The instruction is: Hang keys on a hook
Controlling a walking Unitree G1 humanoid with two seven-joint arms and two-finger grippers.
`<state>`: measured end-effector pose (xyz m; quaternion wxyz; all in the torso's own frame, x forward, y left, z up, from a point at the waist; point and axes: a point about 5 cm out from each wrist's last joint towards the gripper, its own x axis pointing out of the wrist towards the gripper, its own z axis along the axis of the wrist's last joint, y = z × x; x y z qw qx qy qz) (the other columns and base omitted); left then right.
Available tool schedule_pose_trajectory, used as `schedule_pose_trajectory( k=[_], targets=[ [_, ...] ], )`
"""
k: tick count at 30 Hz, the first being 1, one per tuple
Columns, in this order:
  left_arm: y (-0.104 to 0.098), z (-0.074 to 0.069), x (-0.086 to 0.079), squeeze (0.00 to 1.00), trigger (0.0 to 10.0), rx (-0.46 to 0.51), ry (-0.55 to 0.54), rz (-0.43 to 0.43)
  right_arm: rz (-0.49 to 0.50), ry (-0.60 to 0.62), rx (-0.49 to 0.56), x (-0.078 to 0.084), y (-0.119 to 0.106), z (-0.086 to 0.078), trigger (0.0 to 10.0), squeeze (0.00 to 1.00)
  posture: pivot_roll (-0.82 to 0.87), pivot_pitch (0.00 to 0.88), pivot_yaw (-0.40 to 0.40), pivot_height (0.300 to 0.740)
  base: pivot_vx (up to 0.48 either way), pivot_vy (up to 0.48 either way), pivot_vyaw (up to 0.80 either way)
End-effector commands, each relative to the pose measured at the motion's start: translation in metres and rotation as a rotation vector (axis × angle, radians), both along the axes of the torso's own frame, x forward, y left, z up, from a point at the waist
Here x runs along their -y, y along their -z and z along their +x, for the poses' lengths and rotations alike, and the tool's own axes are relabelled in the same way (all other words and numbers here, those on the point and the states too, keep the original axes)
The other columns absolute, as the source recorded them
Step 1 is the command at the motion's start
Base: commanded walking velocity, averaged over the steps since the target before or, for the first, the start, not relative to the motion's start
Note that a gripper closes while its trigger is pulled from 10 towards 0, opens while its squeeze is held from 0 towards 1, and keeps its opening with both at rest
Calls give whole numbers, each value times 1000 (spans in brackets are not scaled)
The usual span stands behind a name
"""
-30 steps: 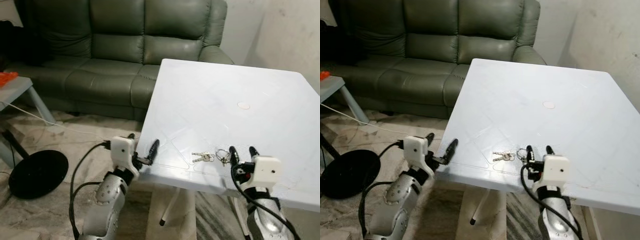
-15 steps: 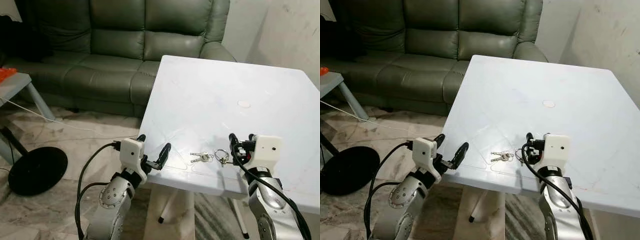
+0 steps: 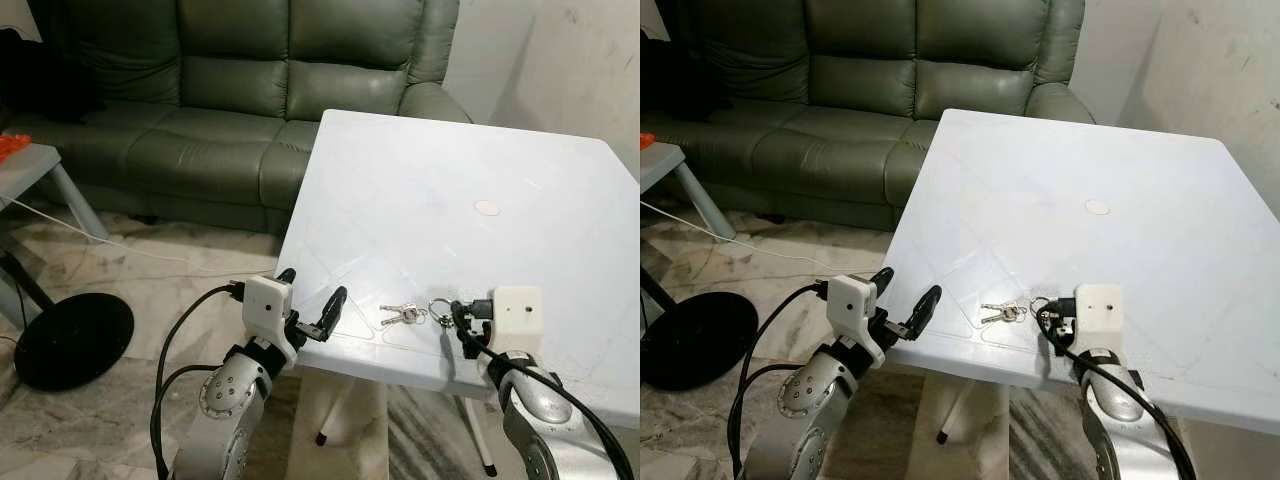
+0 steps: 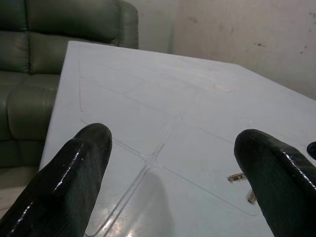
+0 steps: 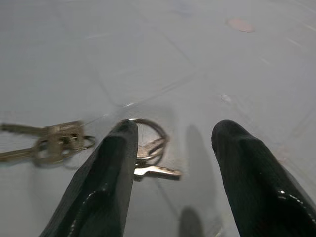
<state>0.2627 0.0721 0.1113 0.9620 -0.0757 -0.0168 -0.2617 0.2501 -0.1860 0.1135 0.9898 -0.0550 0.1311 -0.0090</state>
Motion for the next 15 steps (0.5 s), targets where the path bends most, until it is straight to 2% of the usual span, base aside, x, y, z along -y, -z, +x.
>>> schedule_pose_trajectory(
  k=[1, 3, 15],
  targets=[
    [-2, -1, 2, 0, 10000, -1, 4, -4, -8, -20, -7, -3, -2, -2, 10000, 0, -60, 54, -56, 740, 0, 0, 0],
    [-2, -1, 2, 0, 10000, -1, 4, -6, -21, -28, -11, -5, -1, -3, 10000, 0, -59, 55, -56, 740, 0, 0, 0],
    [-3, -1, 3, 0, 10000, -11, -7, -17, 46, -30, -42, -24, 4, -1, 10000, 0, -50, 62, -59, 740, 0, 0, 0]
  ],
)
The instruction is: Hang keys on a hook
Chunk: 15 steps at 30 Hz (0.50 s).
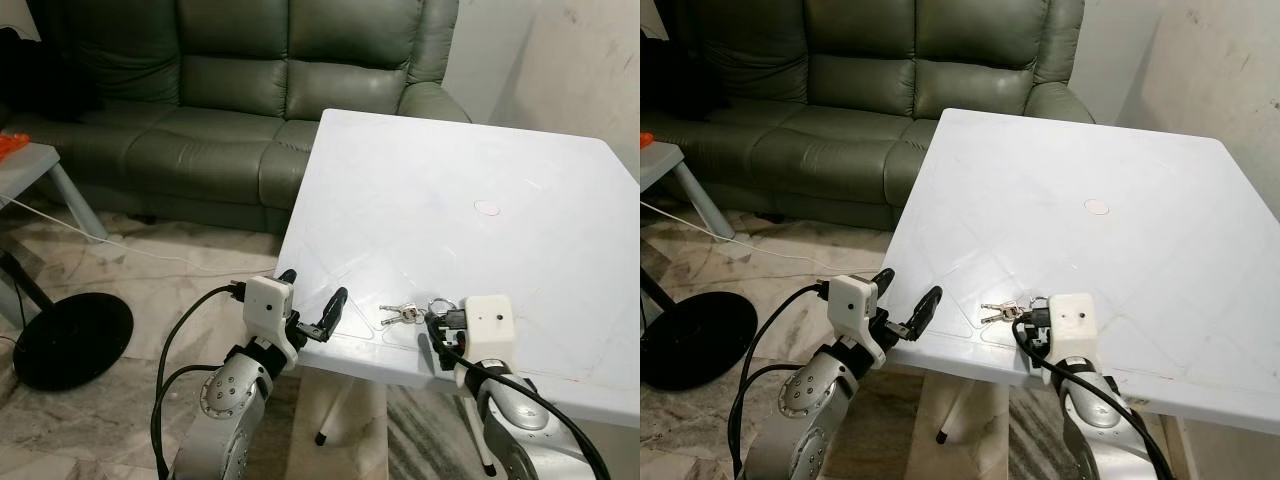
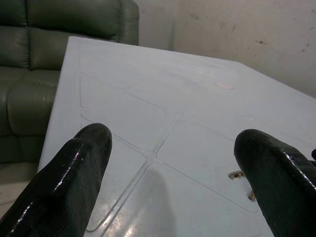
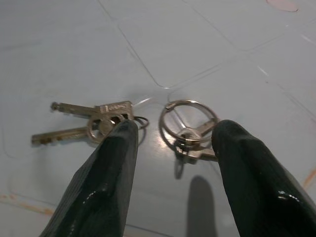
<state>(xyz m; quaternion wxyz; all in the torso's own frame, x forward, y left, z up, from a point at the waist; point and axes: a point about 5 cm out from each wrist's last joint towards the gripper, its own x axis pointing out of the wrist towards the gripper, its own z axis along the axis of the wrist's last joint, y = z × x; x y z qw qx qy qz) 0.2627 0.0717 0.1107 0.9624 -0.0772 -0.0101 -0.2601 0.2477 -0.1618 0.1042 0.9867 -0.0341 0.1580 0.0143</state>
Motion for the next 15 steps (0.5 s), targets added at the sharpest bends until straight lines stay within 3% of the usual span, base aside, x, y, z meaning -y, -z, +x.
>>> schedule_pose_trajectory(
  k=[1, 6, 7, 8, 9, 10, 12, 14, 15],
  targets=[
    [-3, -1, 2, 0, 10000, 3, -6, -17, 0, 8, 16, -1, -5, 2, 10000, 0, -50, 63, -60, 740, 0, 0, 0],
    [-4, -1, 2, 0, 10000, 2, -9, -22, 11, 22, 9, -2, -4, 3, 10000, 0, -50, 63, -61, 740, 0, 0, 0],
    [-4, -1, 2, 0, 10000, 0, -10, -23, 16, 27, 8, -2, -4, 3, 9020, 0, -50, 63, -61, 740, 0, 0, 0],
    [-4, -1, 2, 0, 10000, 0, -9, -25, 15, 29, 8, -2, -4, 3, 4745, 0, -50, 64, -61, 740, 0, 0, 0],
    [-4, -1, 2, 0, 10000, 0, -9, -25, 15, 29, 8, -2, -4, 3, 4745, 0, -50, 64, -61, 740, 0, 0, 0],
    [-4, -1, 3, 0, 10000, -1, -10, -26, 7, 31, 3, -2, -4, 3, 4000, 0, -51, 63, -61, 740, 0, 0, 0],
    [-4, -1, 3, 0, 10000, -1, -10, -26, 5, 31, 1, -2, -4, 3, 4000, 0, -51, 63, -61, 740, 0, 0, 0],
    [-4, -2, 3, 0, 10000, -3, -9, -28, 8, 32, -12, -2, -2, 2, 7569, 0, -51, 65, -61, 740, 0, 0, 0],
    [-4, -2, 3, 0, 10000, -3, -9, -28, 9, 32, -14, -3, -1, 2, 7569, 0, -51, 65, -61, 740, 0, 0, 0]
  ],
)
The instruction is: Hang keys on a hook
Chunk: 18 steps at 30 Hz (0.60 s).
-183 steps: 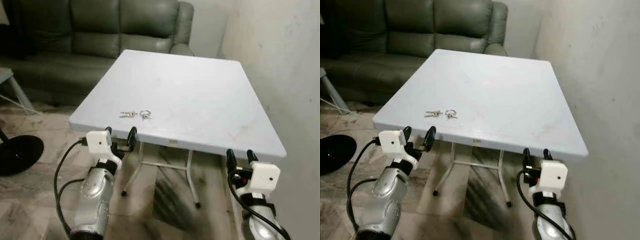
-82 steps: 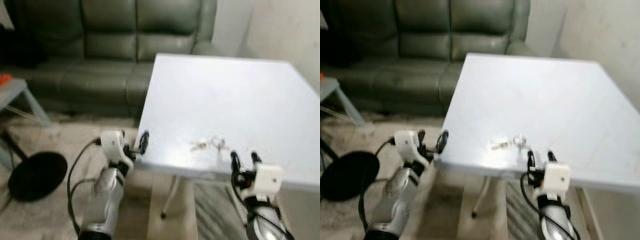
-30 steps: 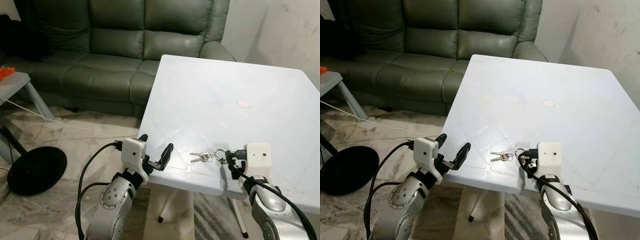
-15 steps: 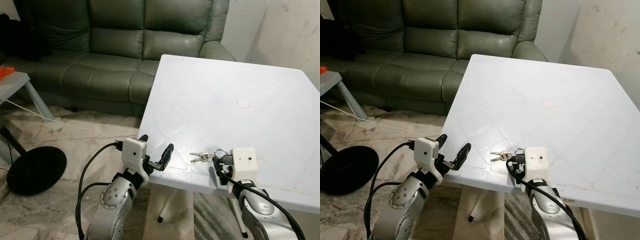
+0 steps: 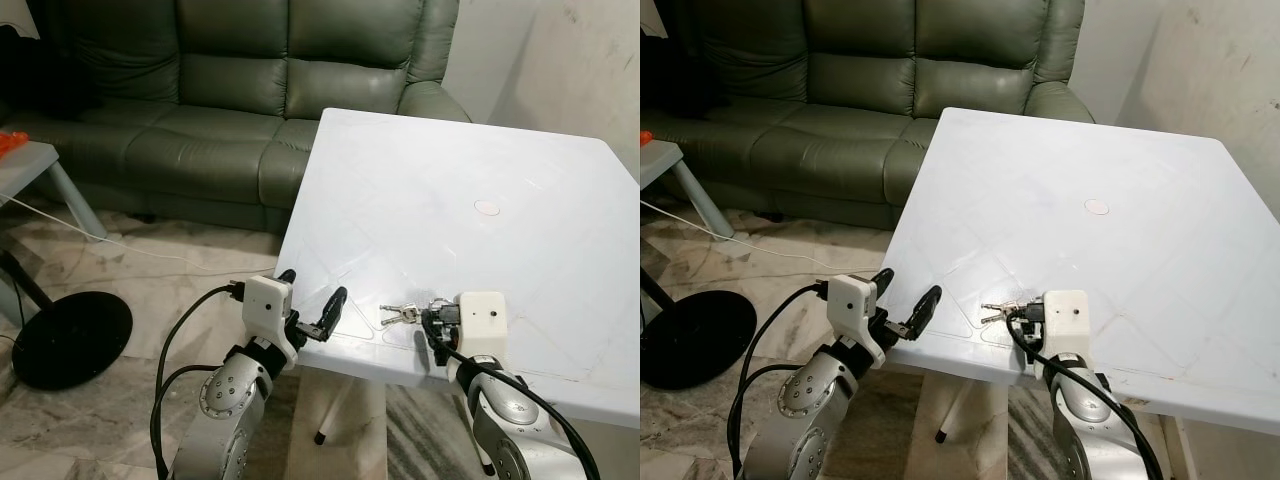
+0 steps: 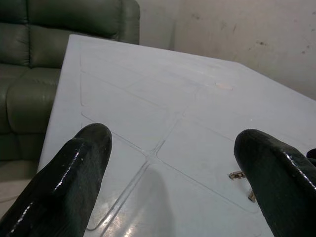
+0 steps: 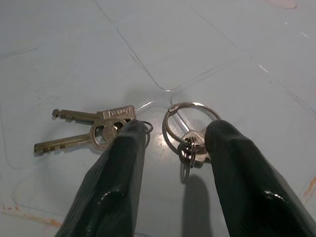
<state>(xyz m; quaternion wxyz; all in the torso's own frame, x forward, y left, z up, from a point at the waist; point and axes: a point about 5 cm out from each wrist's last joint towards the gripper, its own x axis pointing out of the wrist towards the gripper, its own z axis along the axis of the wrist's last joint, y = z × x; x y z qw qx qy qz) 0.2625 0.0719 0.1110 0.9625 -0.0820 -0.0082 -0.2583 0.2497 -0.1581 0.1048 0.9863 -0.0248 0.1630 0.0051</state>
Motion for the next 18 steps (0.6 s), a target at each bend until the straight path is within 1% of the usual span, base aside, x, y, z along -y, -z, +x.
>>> schedule_pose_trajectory(
  k=[1, 2, 3, 4, 17, 18],
  targets=[
    [-4, -1, 3, 0, 10000, 3, -6, -21, 5, 8, -16, 0, 1, 0, 9098, 0, -51, 66, -62, 740, 0, 0, 0],
    [-4, -2, 3, 0, 10000, 2, -6, -22, 7, 7, -17, -1, 2, 0, 8784, 0, -50, 67, -62, 740, 0, 0, 0],
    [-4, -1, 3, 0, 10000, 1, -7, -23, 6, 7, -19, -1, 2, 0, 8902, 0, -50, 67, -62, 740, 0, 0, 0],
    [-3, -1, 3, 0, 10000, 0, -8, -24, 7, 8, -26, -1, 3, -1, 10000, 0, -49, 67, -63, 740, 0, 0, 0],
    [-4, -2, 4, 0, 10000, -5, -13, -30, 39, 24, -55, -2, 8, 0, 10000, 0, -46, 67, -64, 740, 0, 0, 0],
    [-4, -2, 4, 0, 10000, -5, -13, -31, 42, 27, -55, -2, 8, 0, 9137, 0, -46, 67, -64, 740, 0, 0, 0]
  ],
)
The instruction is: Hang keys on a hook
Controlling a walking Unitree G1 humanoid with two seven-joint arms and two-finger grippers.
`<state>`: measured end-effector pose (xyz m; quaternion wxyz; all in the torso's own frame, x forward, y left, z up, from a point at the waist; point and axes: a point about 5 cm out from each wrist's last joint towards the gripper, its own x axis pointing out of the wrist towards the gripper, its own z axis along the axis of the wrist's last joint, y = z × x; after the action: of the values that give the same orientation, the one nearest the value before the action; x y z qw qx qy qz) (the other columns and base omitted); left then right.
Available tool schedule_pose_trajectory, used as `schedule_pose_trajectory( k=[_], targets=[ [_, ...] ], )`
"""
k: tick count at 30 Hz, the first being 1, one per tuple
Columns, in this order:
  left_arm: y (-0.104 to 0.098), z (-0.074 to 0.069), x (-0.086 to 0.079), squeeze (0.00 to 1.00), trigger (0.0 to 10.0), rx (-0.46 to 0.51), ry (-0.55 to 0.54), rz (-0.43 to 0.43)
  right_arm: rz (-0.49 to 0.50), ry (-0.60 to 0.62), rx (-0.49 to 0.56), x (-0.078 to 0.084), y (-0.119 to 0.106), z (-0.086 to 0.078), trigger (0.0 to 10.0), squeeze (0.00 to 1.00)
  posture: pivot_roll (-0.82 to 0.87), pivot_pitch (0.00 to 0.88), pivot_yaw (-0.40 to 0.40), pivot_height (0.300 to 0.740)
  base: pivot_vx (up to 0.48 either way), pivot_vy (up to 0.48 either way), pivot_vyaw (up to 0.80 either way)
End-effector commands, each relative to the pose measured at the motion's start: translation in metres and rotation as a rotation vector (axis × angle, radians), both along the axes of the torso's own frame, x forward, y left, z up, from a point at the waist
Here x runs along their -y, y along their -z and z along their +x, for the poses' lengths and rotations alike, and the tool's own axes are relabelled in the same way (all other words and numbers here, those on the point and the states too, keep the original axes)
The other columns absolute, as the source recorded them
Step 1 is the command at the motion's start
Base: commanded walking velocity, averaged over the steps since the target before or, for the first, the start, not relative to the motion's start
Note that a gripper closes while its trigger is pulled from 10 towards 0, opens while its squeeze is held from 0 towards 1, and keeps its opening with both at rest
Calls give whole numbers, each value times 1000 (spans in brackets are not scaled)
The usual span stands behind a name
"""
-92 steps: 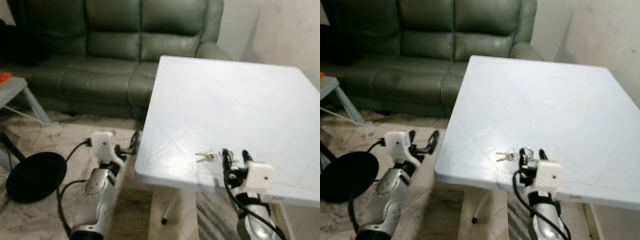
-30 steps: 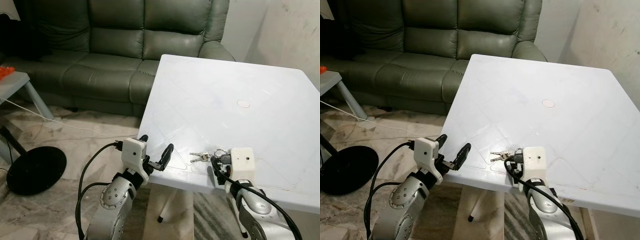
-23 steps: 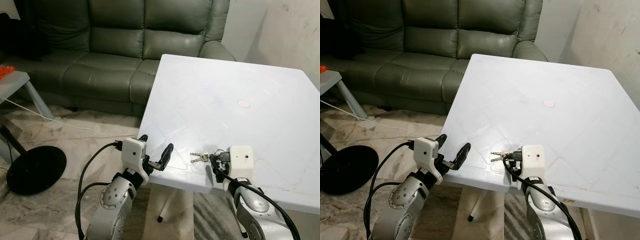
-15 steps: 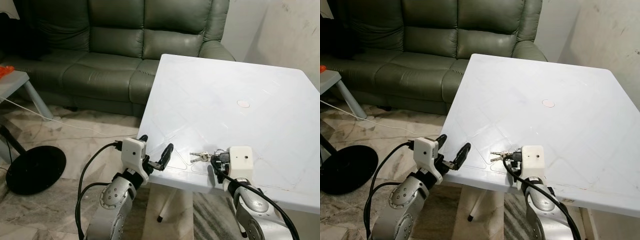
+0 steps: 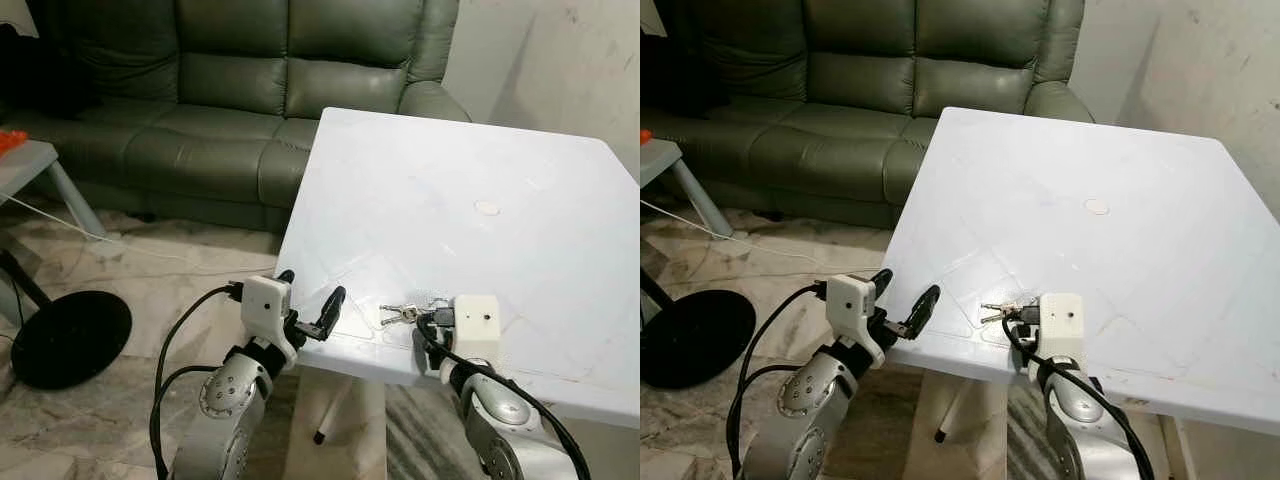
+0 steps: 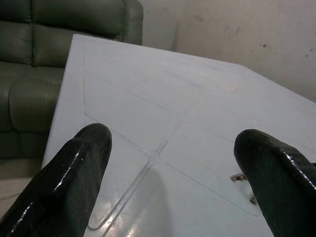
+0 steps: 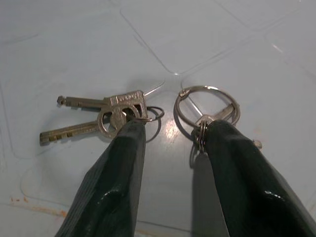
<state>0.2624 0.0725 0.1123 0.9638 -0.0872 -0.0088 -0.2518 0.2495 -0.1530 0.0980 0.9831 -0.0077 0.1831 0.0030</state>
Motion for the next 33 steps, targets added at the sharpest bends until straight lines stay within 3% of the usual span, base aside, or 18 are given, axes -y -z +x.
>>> schedule_pose_trajectory(
  k=[1, 2, 3, 4, 6, 7, 8, 10, 12, 14, 16, 20, 21, 22, 23, 31, 32, 33],
  targets=[
    [-2, -2, 4, 0, 10000, -3, 1, -21, 11, 19, -14, 3, 1, 1, 9137, 0, -45, 68, -64, 740, 0, 0, 0],
    [-2, -2, 4, 0, 10000, -3, 0, -22, 16, 19, -17, 3, 1, 1, 9137, 0, -44, 66, -64, 740, 0, 0, 0],
    [-2, -3, 4, 0, 10000, -3, 0, -23, 22, 19, -21, 3, 2, 1, 5451, 0, -44, 66, -64, 740, 0, 0, 0],
    [-2, -3, 4, 0, 10000, -4, 1, -24, 20, 24, -20, 3, 2, 1, 4431, 0, -44, 66, -64, 740, 0, 0, 0],
    [-2, -3, 4, 0, 10000, -4, 0, -23, 20, 29, -19, 3, 1, 1, 4275, 0, -43, 69, -64, 740, 0, 0, 0],
    [-3, -3, 4, 0, 10000, -4, -1, -24, 25, 37, -19, 3, 1, 2, 3373, 0, -43, 69, -64, 740, 0, 0, 0],
    [-3, -3, 4, 0, 10000, -4, -1, -24, 28, 41, -19, 3, 1, 2, 1176, 0, -41, 69, -64, 740, 0, 0, 0],
    [-3, -3, 4, 0, 10000, -4, -2, -25, 23, 44, -17, 3, 1, 2, 510, 0, -41, 69, -64, 740, 0, 0, 0],
    [-3, -3, 4, 0, 10000, -4, -2, -25, 20, 50, -16, 3, 1, 3, 941, 0, -40, 69, -63, 740, 0, 0, 0],
    [-3, -3, 4, 0, 10000, -5, -2, -25, 26, 61, -20, 3, 1, 4, 2980, 0, -39, 68, -63, 740, 0, 0, 0],
    [-3, -3, 4, 0, 10000, -5, -2, -26, 31, 67, -17, 2, 1, 4, 1255, 0, -40, 68, -63, 740, 0, 0, 0],
    [-3, -3, 4, 0, 10000, -5, -1, -27, 47, 90, -20, 2, 1, 5, 2745, 0, -39, 68, -63, 740, 0, 0, 0],
    [-3, -3, 4, 0, 10000, -6, -1, -27, 41, 99, -22, 2, 2, 5, 5294, 0, -40, 68, -62, 740, 0, 0, 0],
    [-3, -3, 4, 0, 10000, -6, -1, -28, 41, 108, -23, 2, 3, 6, 9020, 0, -39, 67, -62, 740, 0, 0, 0],
    [-4, -3, 5, 0, 10000, -6, -1, -29, 40, 115, -25, 2, 3, 6, 9882, 0, -39, 67, -62, 740, 0, 0, 0],
    [-4, -3, 5, 0, 10000, -7, 1, -31, 20, 148, -30, 6, 6, 7, 10000, 0, -39, 66, -62, 740, 0, 0, 0],
    [-4, -3, 5, 0, 10000, -7, 1, -32, 20, 157, -32, 7, 7, 8, 7098, 0, -39, 65, -61, 740, 0, 0, 0],
    [-4, -3, 5, 0, 10000, -7, 1, -32, 20, 157, -32, 7, 7, 8, 7098, 0, -39, 65, -61, 740, 0, 0, 0]
  ],
)
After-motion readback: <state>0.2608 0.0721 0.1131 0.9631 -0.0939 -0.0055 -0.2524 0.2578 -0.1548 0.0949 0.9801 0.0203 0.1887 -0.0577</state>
